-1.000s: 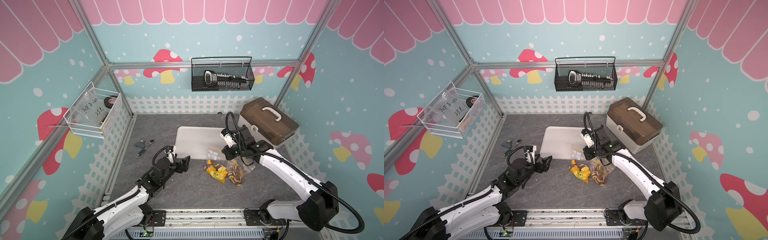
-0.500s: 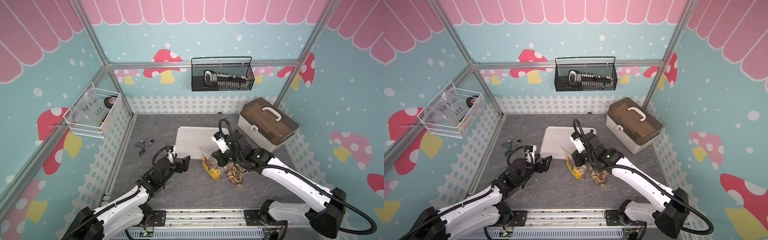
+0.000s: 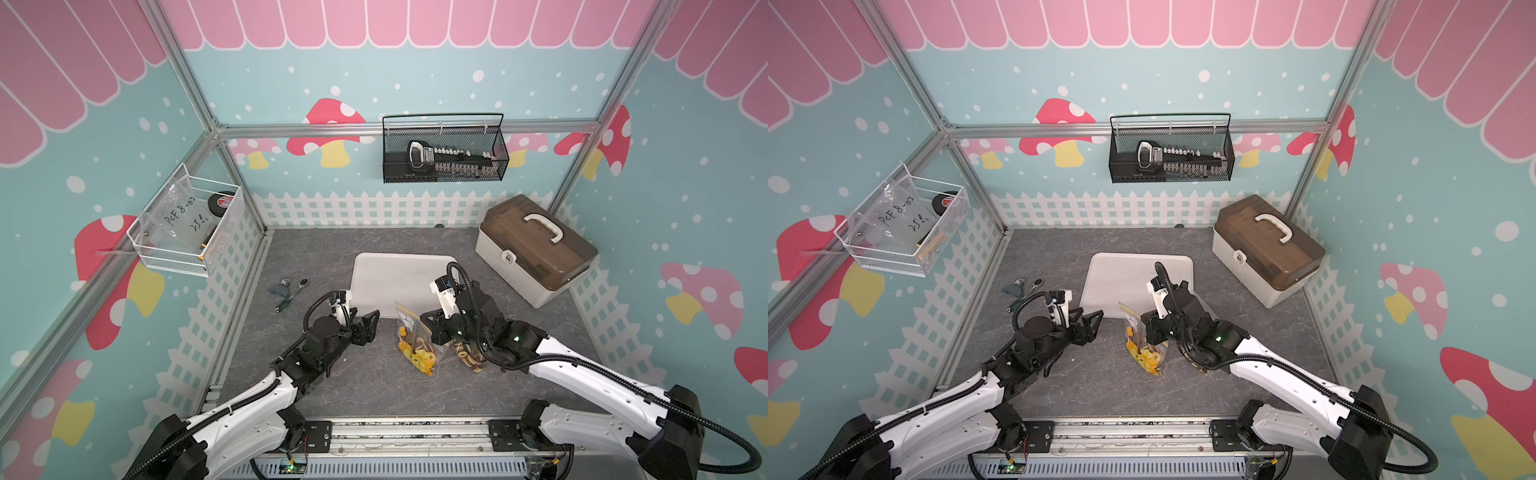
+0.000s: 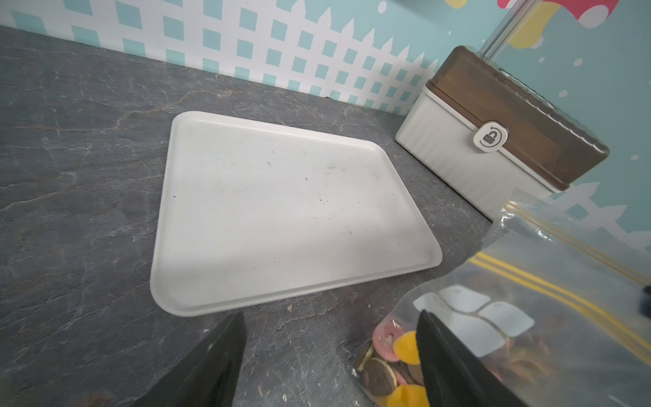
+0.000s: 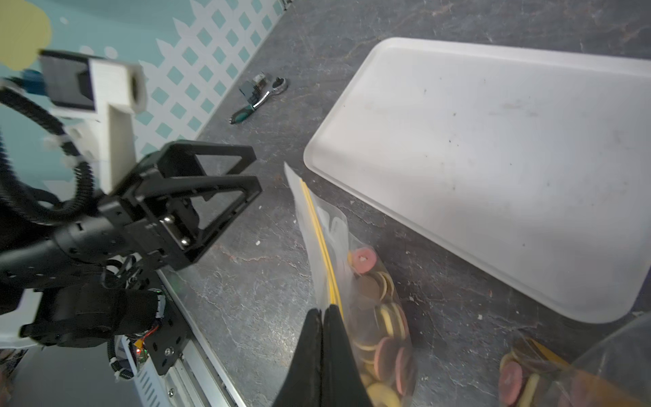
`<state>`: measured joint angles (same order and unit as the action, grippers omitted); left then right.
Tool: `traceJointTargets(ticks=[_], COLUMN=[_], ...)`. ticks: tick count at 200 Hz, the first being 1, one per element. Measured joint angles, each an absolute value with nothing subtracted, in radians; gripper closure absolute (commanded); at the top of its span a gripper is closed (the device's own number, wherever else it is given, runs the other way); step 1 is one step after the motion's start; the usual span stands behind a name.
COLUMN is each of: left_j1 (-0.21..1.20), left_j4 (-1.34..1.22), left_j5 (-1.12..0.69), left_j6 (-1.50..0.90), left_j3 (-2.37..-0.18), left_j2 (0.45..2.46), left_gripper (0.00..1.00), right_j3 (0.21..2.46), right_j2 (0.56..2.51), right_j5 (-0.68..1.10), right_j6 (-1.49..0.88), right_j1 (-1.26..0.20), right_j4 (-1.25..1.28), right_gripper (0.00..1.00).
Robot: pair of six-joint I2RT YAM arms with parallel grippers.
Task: Pour cookies out of the ziploc bag
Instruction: Adjust the ziploc bag at the center of the board.
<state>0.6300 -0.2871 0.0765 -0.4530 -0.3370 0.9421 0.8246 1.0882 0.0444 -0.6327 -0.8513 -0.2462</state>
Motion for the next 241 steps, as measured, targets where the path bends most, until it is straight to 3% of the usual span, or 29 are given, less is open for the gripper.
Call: traceJointTargets(ticks=[62, 151, 164, 186, 195, 209, 241], left_j1=[0.750, 0.860, 0.867, 0.876, 0.878, 0.878, 0.878], left_j4=[-0.346, -0.601, -0.633, -0.684, -0.700, -0.713, -0.659], left_j5=[0.039, -0.081, -0.098, -0.131, -0.144, -0.166, -0.195], left_j6=[-0.581, -0.770, -0.784, -0.804, -0.804, -0.813, -0.797], left_j3=[-0.337, -0.422, -0.453, -0.487, -0.498, -0.510, -0.552], left_j2=[1.048, 1.245, 1.291, 1.360, 1.386, 1.412, 1.407], left_gripper=[0.52, 0.47, 0.57, 0.86, 0.93, 1.00, 1.00], right_j3=[0.726, 0.622, 0.616, 0.615, 0.615, 0.615, 0.620], right_j2=[1.081, 0.990, 0.978, 0.974, 0.973, 0.966, 0.905], right_j5=[0.055, 0.117, 0.118, 0.132, 0.139, 0.150, 0.140], right_j6=[-0.656, -0.660, -0.660, -0.660, -0.659, -0.657, -0.639], right_j1=[-0.851, -0.859, -0.859, -0.859, -0.859, -0.859, -0.859], right_j4=[-0.184, -0.179, -0.179, -0.179, -0.179, -0.181, -0.226], right_gripper=[0.98, 0.96, 0.96, 0.92, 0.89, 0.84, 0.77])
